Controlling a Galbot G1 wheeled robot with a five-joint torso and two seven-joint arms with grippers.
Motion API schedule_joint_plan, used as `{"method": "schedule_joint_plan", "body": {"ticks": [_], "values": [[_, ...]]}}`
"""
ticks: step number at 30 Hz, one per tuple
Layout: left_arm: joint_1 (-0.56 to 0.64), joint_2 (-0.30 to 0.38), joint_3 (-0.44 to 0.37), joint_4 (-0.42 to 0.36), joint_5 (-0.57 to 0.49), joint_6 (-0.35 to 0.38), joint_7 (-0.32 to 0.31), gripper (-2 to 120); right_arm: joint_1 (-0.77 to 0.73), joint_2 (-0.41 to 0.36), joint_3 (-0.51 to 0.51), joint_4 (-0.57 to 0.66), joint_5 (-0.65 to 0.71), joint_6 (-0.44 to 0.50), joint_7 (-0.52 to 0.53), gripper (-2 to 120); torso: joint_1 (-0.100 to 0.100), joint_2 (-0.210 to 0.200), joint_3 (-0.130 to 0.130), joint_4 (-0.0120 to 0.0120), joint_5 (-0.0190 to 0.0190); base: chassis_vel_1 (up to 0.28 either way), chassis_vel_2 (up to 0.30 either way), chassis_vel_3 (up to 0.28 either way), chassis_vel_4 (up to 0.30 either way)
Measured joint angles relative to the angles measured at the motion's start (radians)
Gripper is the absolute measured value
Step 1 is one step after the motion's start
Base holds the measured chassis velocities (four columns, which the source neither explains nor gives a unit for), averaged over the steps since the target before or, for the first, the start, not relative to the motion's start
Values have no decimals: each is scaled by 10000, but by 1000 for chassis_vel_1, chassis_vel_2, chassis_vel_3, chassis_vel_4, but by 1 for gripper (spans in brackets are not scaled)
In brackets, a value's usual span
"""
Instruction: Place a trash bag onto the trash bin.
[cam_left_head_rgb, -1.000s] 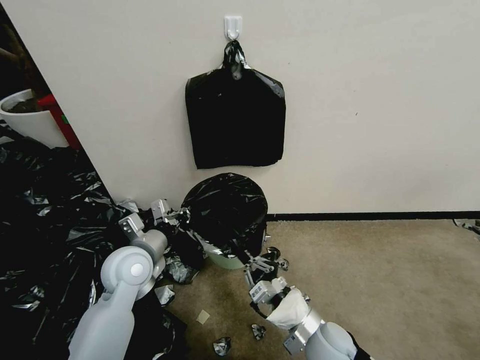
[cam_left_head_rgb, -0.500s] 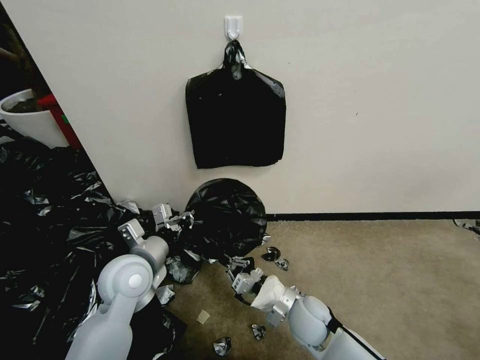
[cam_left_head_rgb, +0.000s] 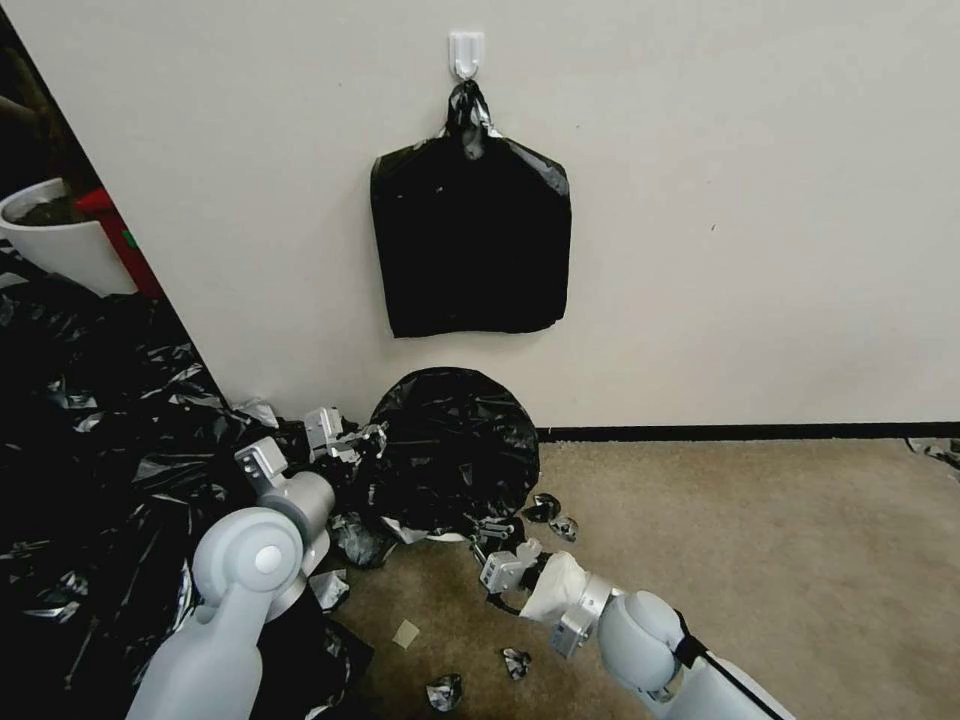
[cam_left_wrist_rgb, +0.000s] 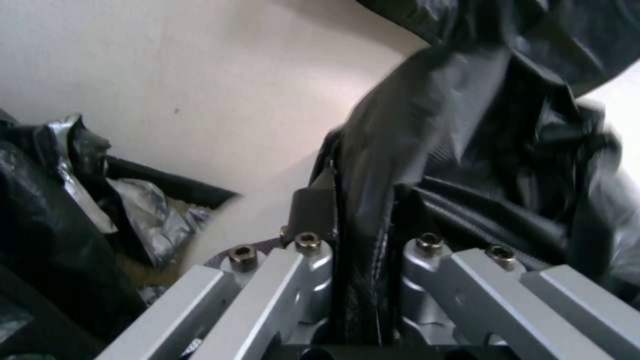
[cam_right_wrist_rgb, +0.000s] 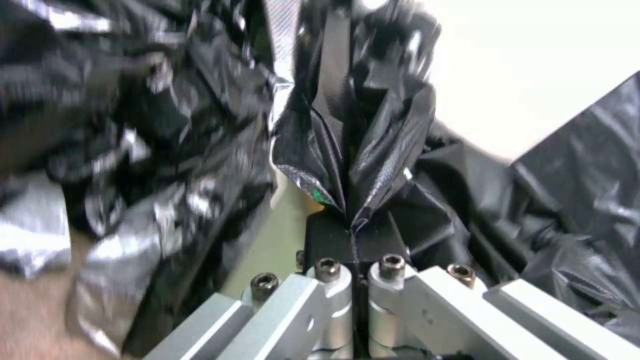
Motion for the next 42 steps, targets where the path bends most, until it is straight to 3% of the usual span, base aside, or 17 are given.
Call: {"method": "schedule_joint_plan", "body": {"ticks": [5, 8, 14, 19, 27, 31, 32, 34, 35, 37, 42], "values": [[-70, -80, 140, 84, 29, -117, 26, 5, -191, -240, -325, 428, 1363, 439, -330, 0, 0, 0, -1, -1, -1, 0, 0, 0, 0], [-71, -101, 140, -9, -122, -110, 23, 5, -217, -249, -337, 254, 1516, 640, -659, 0, 0, 0, 0, 1, -1, 0, 0, 0, 0], [3, -111, -2, -255, -630, 69, -49, 5, -56, -23, -227, -689, 856, 787, -859, 0, 0, 0, 0, 0, 0, 0, 0, 0, 0], [206, -31, -186, -416, -765, 171, -6, 5, 340, 263, 364, -1701, -501, 204, -463, 0, -1, 0, 0, 2, 2, 0, 0, 0, 0], [226, 49, -280, -434, -668, 109, 238, 5, 245, -78, 790, -1535, -635, -236, -579, 0, 0, 0, -1, 1, -1, 0, 0, 0, 0], [73, -9, -112, -246, -391, -425, 451, 5, 176, -229, 995, -1728, 243, 915, -2402, 15, 0, 0, 0, 0, 1, 0, 0, 0, 0], [73, -9, -112, -246, -391, -425, 451, 5, 176, -229, 995, -1728, 243, 915, -2402, 15, 0, 0, 0, 0, 1, 0, 0, 0, 0], [-12, -52, 0, -118, -238, -706, 615, 5, 188, -277, 1154, -1953, 1307, 1815, -3887, 25, 0, 0, -1, 0, 1, 0, 0, 0, 0], [-12, -52, 0, -118, -238, -706, 615, 5, 188, -277, 1154, -1953, 1307, 1815, -3887, 25, 0, 0, -1, 0, 1, 0, 0, 0, 0], [-69, -72, 85, 17, -97, -849, 733, 5, 206, -349, 1416, -2246, 2166, 2437, -5034, 37, 0, 0, 0, 0, 0, 0, 0, 0, 0], [-105, -70, 132, 106, -34, -900, 791, 5, 243, -464, 1815, -2474, 2654, 2860, -5657, 53, 0, 0, 0, 0, 0, 0, 0, 0, 0]]}}
